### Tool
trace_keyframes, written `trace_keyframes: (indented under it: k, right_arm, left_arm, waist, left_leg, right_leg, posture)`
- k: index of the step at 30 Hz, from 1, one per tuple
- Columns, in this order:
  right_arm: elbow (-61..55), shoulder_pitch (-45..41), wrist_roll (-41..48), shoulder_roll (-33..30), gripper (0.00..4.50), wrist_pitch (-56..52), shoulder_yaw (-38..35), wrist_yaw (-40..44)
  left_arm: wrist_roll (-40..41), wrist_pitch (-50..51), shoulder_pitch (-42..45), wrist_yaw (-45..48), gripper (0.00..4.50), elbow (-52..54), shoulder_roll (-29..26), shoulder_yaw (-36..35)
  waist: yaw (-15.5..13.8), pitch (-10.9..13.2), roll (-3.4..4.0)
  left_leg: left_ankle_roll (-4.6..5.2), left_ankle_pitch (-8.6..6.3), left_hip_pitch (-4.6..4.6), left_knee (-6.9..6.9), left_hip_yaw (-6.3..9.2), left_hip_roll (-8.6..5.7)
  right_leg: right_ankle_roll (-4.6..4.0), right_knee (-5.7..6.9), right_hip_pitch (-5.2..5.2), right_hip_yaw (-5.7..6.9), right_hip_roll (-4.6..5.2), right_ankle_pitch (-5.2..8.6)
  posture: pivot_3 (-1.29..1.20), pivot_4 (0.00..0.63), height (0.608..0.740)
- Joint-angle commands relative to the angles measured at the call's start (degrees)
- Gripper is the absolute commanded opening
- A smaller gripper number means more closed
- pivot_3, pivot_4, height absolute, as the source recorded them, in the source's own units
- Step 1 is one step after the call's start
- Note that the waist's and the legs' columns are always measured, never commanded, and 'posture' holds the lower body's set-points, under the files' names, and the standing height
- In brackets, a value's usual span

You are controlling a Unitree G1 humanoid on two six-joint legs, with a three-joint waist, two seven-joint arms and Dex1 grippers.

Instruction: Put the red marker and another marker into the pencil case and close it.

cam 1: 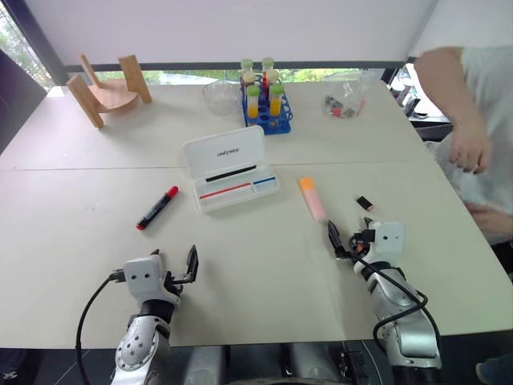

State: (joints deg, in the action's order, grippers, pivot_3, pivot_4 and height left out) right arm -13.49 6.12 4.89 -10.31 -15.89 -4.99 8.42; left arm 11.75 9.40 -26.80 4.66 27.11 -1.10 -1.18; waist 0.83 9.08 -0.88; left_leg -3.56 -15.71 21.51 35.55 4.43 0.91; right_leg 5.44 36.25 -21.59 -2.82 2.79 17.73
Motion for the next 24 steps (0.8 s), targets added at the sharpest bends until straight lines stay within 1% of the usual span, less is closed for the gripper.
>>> trace_keyframes:
  k: [1, 24]
  right_arm:
    - [1.42, 1.60, 0.00, -0.26, 4.50, -1.92, 0.58, 0.70]
    - [1.05, 1.64, -0.23, -0.93, 4.50, -1.71, 0.34, 1.08]
  left_arm:
    - [-0.11, 0.21, -0.99, 0.24, 4.46, -0.16, 0.04, 0.66]
    - [0.03, 0.29, -0.07, 0.39, 4.46, -0.39, 0.11, 0.83]
  waist:
    - [0.00, 0.00, 0.00]
    - [-0.03, 0.00, 0.01]
  left_leg:
    - [0.00, 0.00, 0.00, 0.00, 0.00, 0.00]
    - [0.00, 0.00, -0.01, 0.00, -0.01, -0.01]
  right_leg:
    - [0.00, -0.01, 0.00, 0.00, 0.00, 0.00]
    - [0.00, -0.04, 0.05, 0.03, 0.01, 0.00]
  posture:
    - [0.00, 0.150, 0.740]
    - [0.00, 0.150, 0.740]
